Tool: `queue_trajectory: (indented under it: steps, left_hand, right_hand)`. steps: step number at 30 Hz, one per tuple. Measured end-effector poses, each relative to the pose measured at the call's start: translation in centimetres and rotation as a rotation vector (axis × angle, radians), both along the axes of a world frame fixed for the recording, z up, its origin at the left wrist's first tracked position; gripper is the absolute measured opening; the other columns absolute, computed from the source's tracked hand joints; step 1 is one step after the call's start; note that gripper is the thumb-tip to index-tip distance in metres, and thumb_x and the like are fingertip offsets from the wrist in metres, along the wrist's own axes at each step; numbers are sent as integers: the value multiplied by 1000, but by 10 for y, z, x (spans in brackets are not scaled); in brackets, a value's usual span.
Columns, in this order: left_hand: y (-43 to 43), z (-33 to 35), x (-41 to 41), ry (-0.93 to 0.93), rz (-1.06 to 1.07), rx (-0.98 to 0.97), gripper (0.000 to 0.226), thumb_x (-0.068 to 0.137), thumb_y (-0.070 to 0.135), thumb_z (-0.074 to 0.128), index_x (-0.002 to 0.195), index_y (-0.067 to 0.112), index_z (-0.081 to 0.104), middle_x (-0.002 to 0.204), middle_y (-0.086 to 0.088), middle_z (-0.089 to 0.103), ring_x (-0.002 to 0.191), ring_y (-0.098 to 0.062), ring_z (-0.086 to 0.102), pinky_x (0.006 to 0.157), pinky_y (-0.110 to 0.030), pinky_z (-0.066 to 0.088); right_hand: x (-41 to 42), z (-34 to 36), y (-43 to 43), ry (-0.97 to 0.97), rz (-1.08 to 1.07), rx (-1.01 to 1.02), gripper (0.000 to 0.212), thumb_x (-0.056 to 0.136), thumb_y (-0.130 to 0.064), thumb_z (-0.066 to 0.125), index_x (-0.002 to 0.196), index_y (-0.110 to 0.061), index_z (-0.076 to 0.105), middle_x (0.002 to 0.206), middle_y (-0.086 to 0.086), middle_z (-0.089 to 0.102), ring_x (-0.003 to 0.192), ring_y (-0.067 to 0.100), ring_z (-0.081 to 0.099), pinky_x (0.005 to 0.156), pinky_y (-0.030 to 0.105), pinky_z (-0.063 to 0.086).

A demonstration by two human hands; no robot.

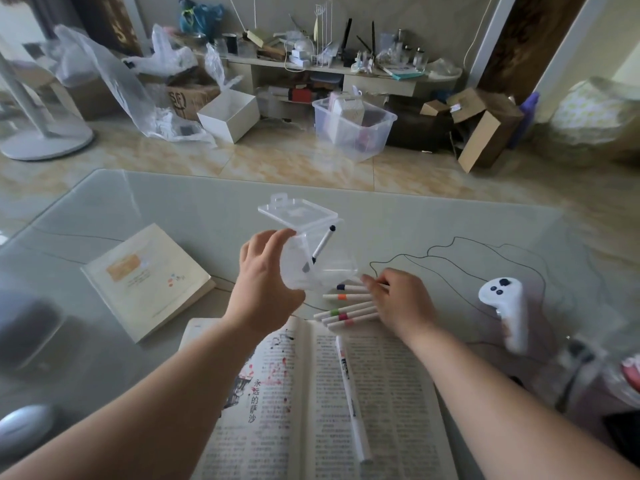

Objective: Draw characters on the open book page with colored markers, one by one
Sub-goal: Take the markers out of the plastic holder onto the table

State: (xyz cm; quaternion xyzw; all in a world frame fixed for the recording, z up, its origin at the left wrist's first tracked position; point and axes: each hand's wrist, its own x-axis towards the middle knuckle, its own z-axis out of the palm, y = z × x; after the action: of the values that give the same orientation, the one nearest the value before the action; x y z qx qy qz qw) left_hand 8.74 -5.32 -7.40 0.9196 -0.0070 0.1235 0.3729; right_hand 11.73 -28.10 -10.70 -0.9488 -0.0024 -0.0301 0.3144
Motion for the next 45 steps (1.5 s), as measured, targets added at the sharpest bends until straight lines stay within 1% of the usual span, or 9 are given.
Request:
queue_trajectory:
  steps: [8, 13, 19, 22, 27, 31, 37, 40, 45]
  left_hand:
    - [1, -3, 2, -64, 127, -75, 86, 67, 6, 75, 141, 29, 39, 139, 1, 38, 129, -19, 30, 101, -26, 27]
    - [9, 1, 10, -15, 255, -197, 90, 68, 12, 77, 145, 31, 34, 139, 2, 38, 130, -19, 33, 103, -32, 36]
    - [12, -2, 11, 72, 209, -201, 93, 67, 9, 75, 146, 33, 32, 138, 3, 37, 129, -19, 35, 98, -32, 41]
    - [10, -5, 8, 79, 128, -189, 92, 65, 7, 73, 143, 36, 34, 136, 8, 36, 127, -20, 36, 96, -47, 50]
    - [4, -6, 7, 38, 69, -76, 90, 66, 2, 68, 143, 35, 36, 140, 6, 35, 131, -15, 29, 99, -24, 32]
    - [-1, -9, 4, -15, 31, 51, 89, 64, 4, 68, 142, 33, 37, 142, 6, 34, 132, -16, 25, 95, -21, 31]
    - [-8, -10, 3, -36, 7, 138, 88, 63, 5, 67, 140, 36, 36, 145, 5, 33, 134, -18, 23, 92, -21, 33]
    - [-11, -10, 2, -41, -1, 157, 88, 64, 4, 67, 140, 37, 36, 145, 5, 33, 134, -18, 23, 90, -21, 35]
    - [-16, -9, 1, -54, -27, 197, 88, 63, 4, 67, 139, 38, 35, 146, 7, 31, 135, -16, 21, 82, -21, 38]
  right_hand:
    - [4, -12, 0, -169, -134, 88, 45, 100, -44, 50, 67, -14, 46, 67, 1, 52, 63, 24, 48, 57, 32, 30]
    - [-4, -25, -8, -271, 196, -165, 39, 99, -41, 52, 71, -14, 52, 73, -5, 47, 72, 20, 45, 58, 34, 35]
    - [1, -24, -17, -248, 299, -224, 43, 94, -50, 39, 85, -23, 71, 83, -3, 61, 84, 27, 54, 73, 39, 43]
    - [6, -19, -16, -176, 239, -151, 39, 93, -44, 44, 101, -23, 76, 94, 1, 67, 95, 28, 57, 83, 42, 46]
    - [4, -16, -9, -102, 197, -87, 26, 99, -31, 52, 102, -19, 75, 101, -2, 68, 101, 27, 55, 90, 41, 44]
    - [-2, -9, 1, -80, 134, 5, 22, 98, -33, 55, 95, -21, 74, 83, -11, 62, 98, 25, 56, 88, 39, 44]
    - [-11, 7, 18, 9, -7, 582, 29, 91, -52, 57, 89, -24, 52, 85, -1, 70, 77, 18, 64, 74, 35, 49]
    - [-9, 9, 23, 4, 9, 467, 27, 87, -40, 72, 87, -26, 49, 84, -5, 65, 80, 15, 63, 75, 33, 48]
    - [-2, 11, 21, 42, -30, 383, 18, 84, -17, 74, 69, -25, 66, 75, -3, 69, 77, 20, 65, 75, 31, 51]
